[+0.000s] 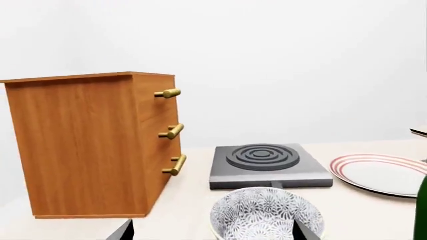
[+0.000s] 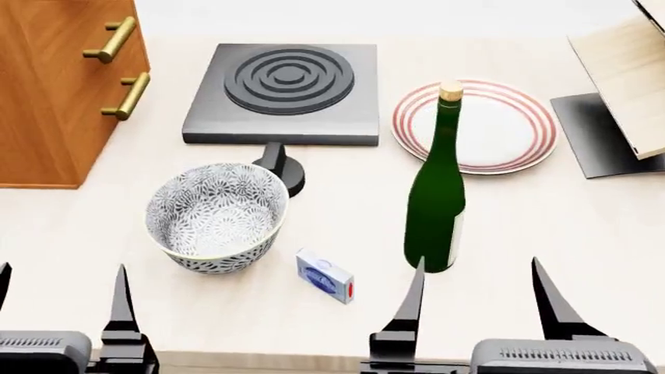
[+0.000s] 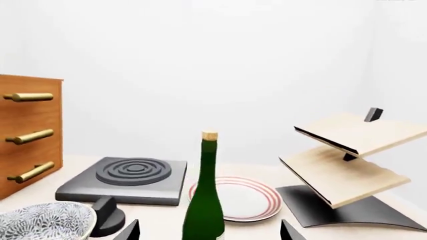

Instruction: Put the bowl on the top of the cabinet.

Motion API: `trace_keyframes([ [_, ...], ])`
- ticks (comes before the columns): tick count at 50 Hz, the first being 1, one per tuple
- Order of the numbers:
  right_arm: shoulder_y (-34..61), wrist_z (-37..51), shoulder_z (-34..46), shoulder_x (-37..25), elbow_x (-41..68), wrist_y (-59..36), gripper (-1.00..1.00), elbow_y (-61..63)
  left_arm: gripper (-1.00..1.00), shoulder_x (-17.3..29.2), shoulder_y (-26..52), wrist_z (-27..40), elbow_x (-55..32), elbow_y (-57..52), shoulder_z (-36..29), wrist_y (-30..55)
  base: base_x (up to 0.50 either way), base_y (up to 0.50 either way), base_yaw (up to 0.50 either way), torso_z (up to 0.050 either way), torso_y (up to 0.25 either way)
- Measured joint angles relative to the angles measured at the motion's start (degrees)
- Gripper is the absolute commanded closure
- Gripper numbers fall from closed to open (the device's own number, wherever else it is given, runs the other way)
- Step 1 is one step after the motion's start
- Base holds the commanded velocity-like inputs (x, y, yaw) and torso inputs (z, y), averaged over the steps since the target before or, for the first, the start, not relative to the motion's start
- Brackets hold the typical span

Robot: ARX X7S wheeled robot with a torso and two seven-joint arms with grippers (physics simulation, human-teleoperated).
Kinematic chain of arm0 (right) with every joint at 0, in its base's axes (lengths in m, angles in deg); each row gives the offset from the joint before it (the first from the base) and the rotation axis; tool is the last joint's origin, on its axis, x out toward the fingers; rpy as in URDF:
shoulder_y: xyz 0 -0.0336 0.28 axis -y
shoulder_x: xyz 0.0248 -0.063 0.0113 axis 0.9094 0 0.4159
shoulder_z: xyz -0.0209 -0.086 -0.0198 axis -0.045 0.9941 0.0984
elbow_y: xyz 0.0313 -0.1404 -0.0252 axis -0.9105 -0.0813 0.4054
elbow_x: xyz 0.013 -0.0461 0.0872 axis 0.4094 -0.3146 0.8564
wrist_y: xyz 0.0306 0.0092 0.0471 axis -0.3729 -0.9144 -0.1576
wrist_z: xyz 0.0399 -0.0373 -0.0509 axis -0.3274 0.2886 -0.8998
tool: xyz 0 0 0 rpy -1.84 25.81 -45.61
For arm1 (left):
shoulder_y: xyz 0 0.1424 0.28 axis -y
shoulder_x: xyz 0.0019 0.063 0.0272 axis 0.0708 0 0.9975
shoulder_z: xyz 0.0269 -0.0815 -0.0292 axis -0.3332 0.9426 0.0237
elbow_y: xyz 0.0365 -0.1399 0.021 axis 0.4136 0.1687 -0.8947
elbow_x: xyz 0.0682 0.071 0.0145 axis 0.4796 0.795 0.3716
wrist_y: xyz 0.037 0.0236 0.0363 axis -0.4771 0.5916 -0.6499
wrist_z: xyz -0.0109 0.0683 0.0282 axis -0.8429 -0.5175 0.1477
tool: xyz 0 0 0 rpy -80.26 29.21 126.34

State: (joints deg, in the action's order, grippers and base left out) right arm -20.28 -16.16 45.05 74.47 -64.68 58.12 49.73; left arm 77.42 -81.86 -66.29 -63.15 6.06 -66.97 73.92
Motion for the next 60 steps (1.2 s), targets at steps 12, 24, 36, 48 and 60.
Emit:
trace_keyframes([
  [12, 0.43, 0.78, 0.18, -0.42, 0.36, -0.39, -1.0, 0.38, -1.0, 0.53, -0.27, 0.78, -0.74, -1.48, -0.58, 0.45, 0.0, 0.16, 0.0, 0.0, 0.0],
  [24, 0.84, 1.41, 0.48, -0.51, 1.19, -1.29, -1.0, 1.06, -1.0, 1.28, -0.44, 1.56, -1.21, -2.49, -0.78, 0.75, 0.0, 0.22, 0.0, 0.0, 0.0],
  [36, 1.21, 2.19, 0.52, -0.84, 1.51, -1.69, -1.0, 0.98, -1.0, 1.66, -0.37, 2.17, -1.81, -2.68, -1.22, 0.73, 0.0, 0.27, 0.0, 0.0, 0.0],
  [48, 1.51, 2.82, 0.74, -1.17, 2.21, -1.78, -1.0, 0.62, -1.0, 2.12, -0.18, 2.71, -2.27, -2.3, -1.55, 0.48, 0.0, 0.49, 0.0, 0.0, 0.0],
  [60, 1.77, 3.47, 1.33, -1.64, 2.91, -2.01, -1.0, 0.71, -1.0, 2.62, -0.32, 3.31, -2.86, -2.72, -1.54, 0.43, 0.0, 0.14, 0.0, 0.0, 0.0],
])
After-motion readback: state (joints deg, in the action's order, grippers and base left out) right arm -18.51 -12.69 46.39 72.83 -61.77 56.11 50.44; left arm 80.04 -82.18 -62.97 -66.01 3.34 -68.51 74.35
